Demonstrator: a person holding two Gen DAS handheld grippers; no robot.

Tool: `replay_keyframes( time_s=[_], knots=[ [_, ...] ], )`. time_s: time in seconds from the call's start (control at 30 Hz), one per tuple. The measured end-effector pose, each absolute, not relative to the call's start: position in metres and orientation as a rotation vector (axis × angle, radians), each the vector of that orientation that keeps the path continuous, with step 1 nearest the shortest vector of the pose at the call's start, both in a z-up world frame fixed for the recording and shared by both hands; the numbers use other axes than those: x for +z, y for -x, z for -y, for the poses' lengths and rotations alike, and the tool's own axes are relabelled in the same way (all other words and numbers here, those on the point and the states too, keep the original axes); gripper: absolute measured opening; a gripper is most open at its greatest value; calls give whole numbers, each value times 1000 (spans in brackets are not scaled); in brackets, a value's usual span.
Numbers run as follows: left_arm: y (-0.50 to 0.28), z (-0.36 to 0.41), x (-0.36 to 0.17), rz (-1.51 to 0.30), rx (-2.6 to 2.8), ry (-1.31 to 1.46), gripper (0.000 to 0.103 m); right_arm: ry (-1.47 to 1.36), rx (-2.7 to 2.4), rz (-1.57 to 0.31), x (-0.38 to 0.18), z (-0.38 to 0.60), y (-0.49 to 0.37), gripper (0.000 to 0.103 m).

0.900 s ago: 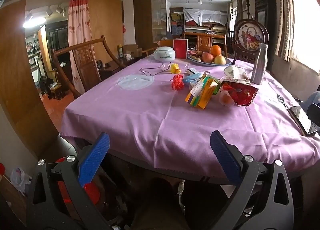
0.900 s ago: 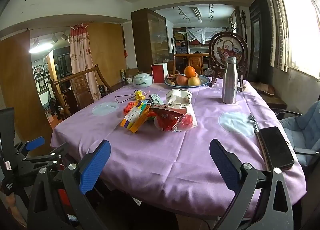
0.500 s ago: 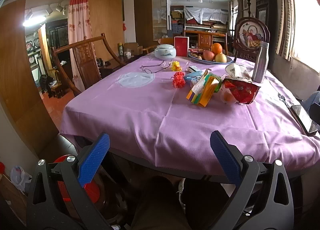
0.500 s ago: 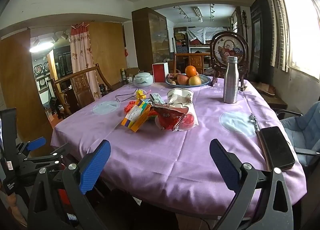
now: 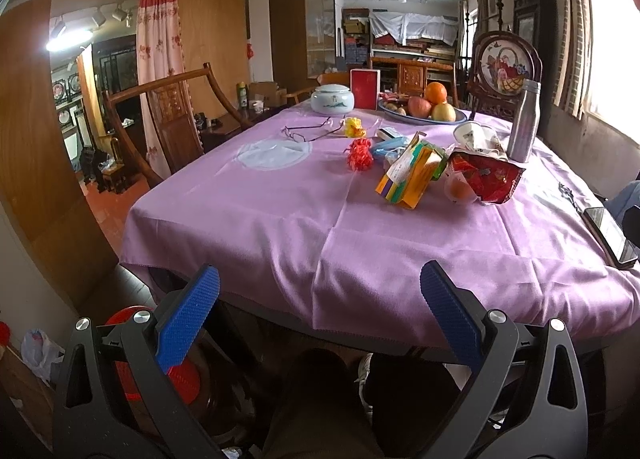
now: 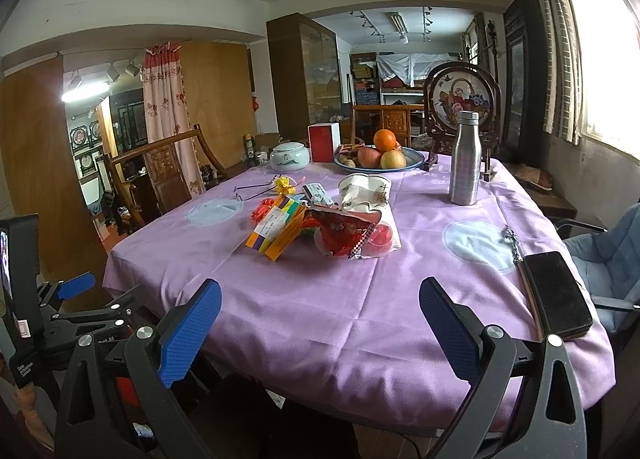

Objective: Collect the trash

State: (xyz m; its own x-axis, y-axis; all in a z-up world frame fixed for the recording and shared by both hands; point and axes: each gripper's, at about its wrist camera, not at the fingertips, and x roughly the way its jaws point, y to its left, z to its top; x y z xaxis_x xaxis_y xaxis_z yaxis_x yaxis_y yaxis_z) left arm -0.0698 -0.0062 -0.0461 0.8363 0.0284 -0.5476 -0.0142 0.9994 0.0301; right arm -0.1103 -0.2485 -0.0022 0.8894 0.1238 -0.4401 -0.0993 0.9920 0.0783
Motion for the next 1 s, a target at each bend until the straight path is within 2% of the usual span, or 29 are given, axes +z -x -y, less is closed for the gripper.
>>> replay_keyframes(
  time_s=[0.57, 1.0],
  knots=[
    [65, 2, -53, -601, 24, -13, 96, -57, 124, -443, -3, 246, 109, 97],
    [55, -6, -68, -643, 29, 0, 96, -52, 133, -523, -15, 241, 88, 97]
  ],
)
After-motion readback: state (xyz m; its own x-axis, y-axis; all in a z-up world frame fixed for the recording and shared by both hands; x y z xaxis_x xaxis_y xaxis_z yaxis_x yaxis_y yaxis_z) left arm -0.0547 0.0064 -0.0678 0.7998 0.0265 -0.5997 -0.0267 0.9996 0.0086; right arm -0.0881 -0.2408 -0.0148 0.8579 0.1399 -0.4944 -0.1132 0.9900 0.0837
